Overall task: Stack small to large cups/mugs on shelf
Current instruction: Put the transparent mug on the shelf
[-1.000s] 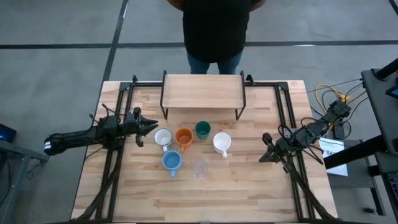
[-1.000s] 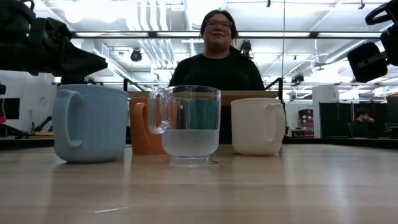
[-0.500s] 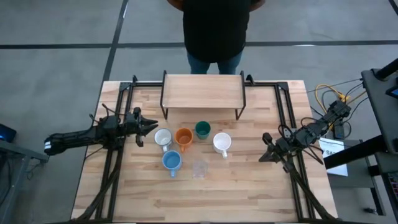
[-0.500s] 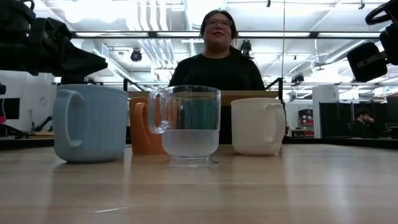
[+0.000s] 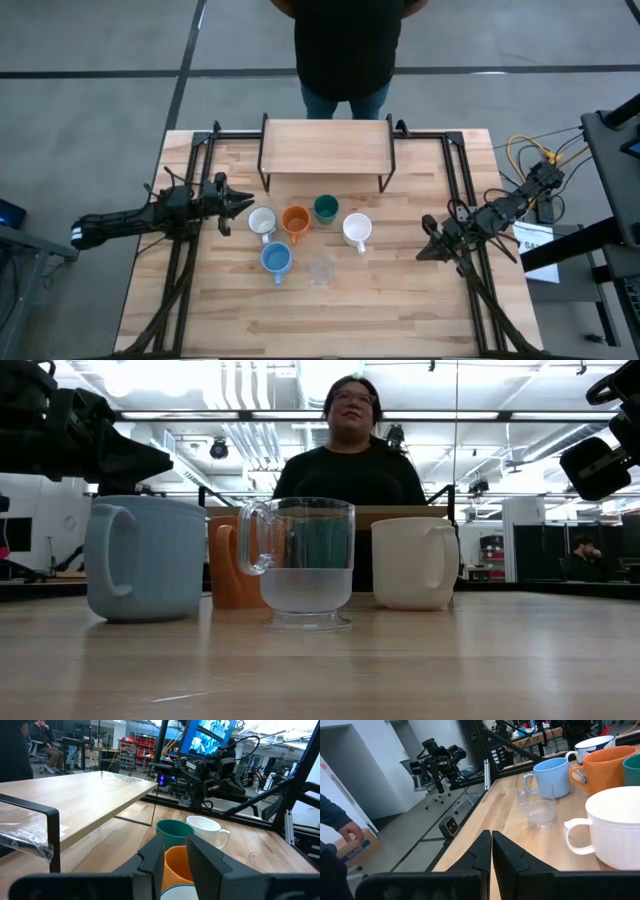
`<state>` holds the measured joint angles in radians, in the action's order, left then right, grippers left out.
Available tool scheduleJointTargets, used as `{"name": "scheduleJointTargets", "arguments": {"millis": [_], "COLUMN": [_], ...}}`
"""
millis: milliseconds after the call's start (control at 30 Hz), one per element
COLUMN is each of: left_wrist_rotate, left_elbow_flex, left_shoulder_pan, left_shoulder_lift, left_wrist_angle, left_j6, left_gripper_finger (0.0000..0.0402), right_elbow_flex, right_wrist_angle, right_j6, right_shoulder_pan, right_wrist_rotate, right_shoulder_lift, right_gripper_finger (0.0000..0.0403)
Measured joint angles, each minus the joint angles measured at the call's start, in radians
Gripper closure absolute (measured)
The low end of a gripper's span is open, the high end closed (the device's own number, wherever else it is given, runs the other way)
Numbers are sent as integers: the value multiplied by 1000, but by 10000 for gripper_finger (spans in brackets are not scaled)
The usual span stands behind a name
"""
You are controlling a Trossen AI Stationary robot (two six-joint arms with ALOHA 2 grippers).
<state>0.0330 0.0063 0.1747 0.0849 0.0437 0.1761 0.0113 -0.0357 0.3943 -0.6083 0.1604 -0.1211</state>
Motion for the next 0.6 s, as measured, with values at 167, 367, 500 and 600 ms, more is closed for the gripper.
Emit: {"name": "scheduleJointTargets", "arguments": {"millis": [167,367,500,600], "left_wrist_rotate": [0,0,0,0], "left_elbow_flex": [0,0,0,0], "left_shoulder_pan": [0,0,0,0], "left_shoulder_lift": [0,0,0,0], "left_wrist_angle": [0,0,0,0], "left_j6": [0,0,0,0], "left_gripper_finger": [333,333,333,333], "right_elbow_flex": [0,0,0,0], "right_wrist_angle": [-1,-1,1,2], "right_j6": [11,78,42,-32], "right_shoulder_pan": [0,0,0,0], "right_wrist_rotate": [-2,-2,-2,-2], "right_shoulder_lift": [0,0,0,0], "right_gripper_finger": [394,394,394,394]}}
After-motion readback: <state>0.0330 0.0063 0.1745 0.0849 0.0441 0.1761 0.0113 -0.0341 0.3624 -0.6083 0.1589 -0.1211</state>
